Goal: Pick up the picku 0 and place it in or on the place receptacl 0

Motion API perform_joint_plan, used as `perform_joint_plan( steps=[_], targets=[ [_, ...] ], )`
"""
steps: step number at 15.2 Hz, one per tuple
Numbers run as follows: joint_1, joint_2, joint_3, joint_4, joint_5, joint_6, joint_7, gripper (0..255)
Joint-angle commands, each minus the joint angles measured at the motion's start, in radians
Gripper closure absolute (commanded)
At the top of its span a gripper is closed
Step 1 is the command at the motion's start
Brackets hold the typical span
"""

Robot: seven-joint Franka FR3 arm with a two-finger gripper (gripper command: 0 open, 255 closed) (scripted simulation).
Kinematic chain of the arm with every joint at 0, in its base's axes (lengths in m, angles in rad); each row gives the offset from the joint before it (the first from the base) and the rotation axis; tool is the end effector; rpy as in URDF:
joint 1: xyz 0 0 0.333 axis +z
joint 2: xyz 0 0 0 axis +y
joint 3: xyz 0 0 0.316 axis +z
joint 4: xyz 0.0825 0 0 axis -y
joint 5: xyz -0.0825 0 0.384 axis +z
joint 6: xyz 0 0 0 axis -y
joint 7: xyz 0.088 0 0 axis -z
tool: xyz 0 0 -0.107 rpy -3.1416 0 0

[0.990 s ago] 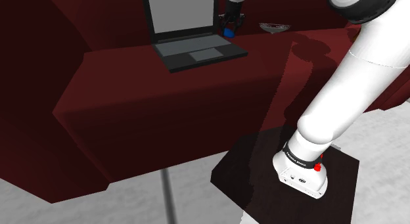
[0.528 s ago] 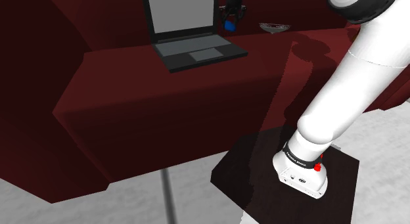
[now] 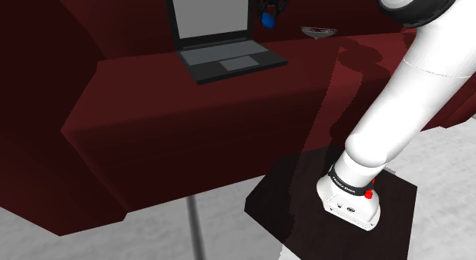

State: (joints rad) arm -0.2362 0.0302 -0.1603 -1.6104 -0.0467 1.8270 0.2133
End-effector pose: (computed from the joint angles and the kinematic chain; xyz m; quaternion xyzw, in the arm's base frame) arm 0.5406 -0.2289 0.6134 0.9506 -0.2949 0.0905 0.0339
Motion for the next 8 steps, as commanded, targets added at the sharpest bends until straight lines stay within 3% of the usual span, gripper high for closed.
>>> perform_joint_plan(
  steps=[1,8],
  targets=[
    [0.000,0.003,0.000,0.032,0.001,-0.030,-0.001,255],
    [-0.002,0.032,-0.001,0.164,0.007,-0.133,-0.009,255]
  ],
)
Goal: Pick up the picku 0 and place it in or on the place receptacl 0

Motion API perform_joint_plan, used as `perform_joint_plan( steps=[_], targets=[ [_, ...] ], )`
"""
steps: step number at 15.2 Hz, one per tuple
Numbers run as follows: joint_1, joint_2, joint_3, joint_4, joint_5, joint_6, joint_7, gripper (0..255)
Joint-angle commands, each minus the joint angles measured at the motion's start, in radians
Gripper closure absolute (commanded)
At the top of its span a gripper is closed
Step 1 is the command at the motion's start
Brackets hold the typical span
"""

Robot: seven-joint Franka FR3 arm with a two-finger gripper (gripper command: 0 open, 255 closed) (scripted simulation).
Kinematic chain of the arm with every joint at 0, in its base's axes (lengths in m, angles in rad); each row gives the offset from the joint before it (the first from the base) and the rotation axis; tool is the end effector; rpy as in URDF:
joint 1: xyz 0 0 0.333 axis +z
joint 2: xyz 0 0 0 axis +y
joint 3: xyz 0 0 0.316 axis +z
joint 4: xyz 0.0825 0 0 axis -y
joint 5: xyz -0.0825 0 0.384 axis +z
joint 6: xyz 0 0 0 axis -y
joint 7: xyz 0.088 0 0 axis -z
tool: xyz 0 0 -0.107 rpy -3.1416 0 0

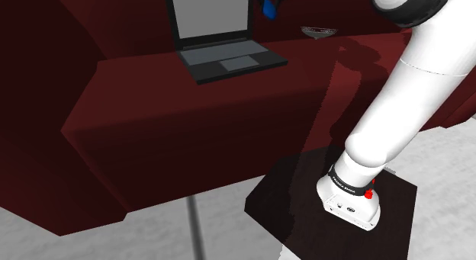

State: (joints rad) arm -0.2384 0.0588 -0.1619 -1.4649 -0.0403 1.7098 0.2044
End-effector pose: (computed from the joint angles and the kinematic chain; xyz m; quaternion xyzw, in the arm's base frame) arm 0.5400 -0.2291 0.6558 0.9506 -0.2949 0.0904 0.0338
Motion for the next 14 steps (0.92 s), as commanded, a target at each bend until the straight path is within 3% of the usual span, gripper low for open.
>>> perform_joint_plan(
  steps=[1,3,14],
  targets=[
    [0.000,0.009,0.000,0.040,0.002,-0.031,-0.001,255],
    [-0.001,0.016,0.000,0.068,0.003,-0.052,-0.003,255],
    [-0.129,-0.060,-0.121,-0.029,0.038,-0.024,-0.253,255]
  ],
)
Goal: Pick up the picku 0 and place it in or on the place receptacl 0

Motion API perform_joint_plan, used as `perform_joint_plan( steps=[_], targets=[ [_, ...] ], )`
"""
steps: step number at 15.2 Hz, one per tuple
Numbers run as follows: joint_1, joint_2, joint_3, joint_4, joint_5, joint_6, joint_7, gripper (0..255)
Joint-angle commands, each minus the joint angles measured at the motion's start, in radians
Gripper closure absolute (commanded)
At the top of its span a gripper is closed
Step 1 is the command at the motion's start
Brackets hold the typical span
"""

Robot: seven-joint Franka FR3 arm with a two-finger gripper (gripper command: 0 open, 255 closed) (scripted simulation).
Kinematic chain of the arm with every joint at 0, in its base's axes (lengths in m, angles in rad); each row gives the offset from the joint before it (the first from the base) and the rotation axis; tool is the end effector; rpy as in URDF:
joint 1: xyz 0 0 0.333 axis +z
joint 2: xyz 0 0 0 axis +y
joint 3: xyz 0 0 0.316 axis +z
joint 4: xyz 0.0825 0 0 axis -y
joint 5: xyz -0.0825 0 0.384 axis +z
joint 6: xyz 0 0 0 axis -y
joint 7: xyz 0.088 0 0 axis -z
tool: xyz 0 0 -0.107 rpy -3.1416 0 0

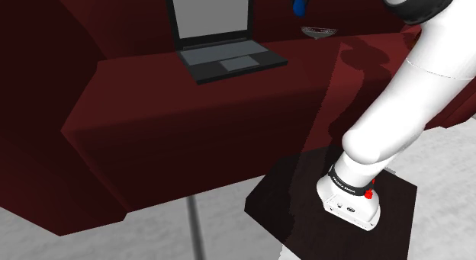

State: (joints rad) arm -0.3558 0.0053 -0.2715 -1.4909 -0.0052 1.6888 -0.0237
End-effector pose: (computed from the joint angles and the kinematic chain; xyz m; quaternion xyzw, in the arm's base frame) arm 0.4596 -0.3333 0.6714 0.9504 -0.2957 0.0901 0.0339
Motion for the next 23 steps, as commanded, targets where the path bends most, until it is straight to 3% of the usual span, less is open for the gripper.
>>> perform_joint_plan(
  steps=[1,9,23],
  targets=[
    [-0.024,-0.006,-0.023,-0.003,0.008,-0.003,-0.049,255],
    [-0.133,0.038,-0.126,0.049,0.065,-0.018,-0.259,255],
    [-0.123,-0.014,-0.119,-0.192,0.043,0.174,-0.252,255]
  ],
)
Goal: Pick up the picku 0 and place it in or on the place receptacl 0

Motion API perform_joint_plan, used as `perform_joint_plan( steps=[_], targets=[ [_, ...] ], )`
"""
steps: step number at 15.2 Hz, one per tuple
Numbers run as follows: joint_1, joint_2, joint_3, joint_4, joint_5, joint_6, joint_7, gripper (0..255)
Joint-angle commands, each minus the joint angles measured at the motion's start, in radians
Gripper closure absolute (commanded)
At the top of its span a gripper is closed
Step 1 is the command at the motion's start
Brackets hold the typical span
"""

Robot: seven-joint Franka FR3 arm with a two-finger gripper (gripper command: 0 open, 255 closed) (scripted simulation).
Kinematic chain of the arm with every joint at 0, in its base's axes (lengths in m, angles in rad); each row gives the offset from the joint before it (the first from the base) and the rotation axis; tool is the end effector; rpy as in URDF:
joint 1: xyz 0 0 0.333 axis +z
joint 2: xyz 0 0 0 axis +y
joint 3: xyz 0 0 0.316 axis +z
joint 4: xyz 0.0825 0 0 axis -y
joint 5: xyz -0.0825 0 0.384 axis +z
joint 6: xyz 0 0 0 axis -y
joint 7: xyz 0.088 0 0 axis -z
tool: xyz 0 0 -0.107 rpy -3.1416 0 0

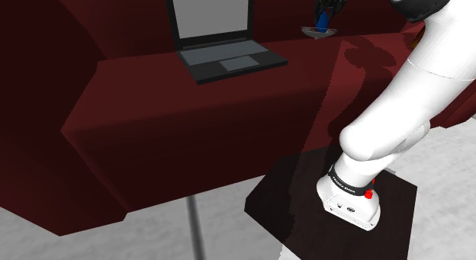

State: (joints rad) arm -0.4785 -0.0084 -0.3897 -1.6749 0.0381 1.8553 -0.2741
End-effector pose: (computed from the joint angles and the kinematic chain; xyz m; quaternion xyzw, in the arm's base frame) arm 0.3742 -0.4387 0.6062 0.9507 -0.2949 0.0900 0.0337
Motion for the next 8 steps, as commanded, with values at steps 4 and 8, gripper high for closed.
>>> perform_joint_plan(
  steps=[4,8],
  targets=[
    [-0.001,0.000,-0.001,-0.007,0.000,0.008,-0.001,255],
    [-0.001,0.000,-0.001,-0.007,0.000,0.008,-0.001,0]
  ],
)
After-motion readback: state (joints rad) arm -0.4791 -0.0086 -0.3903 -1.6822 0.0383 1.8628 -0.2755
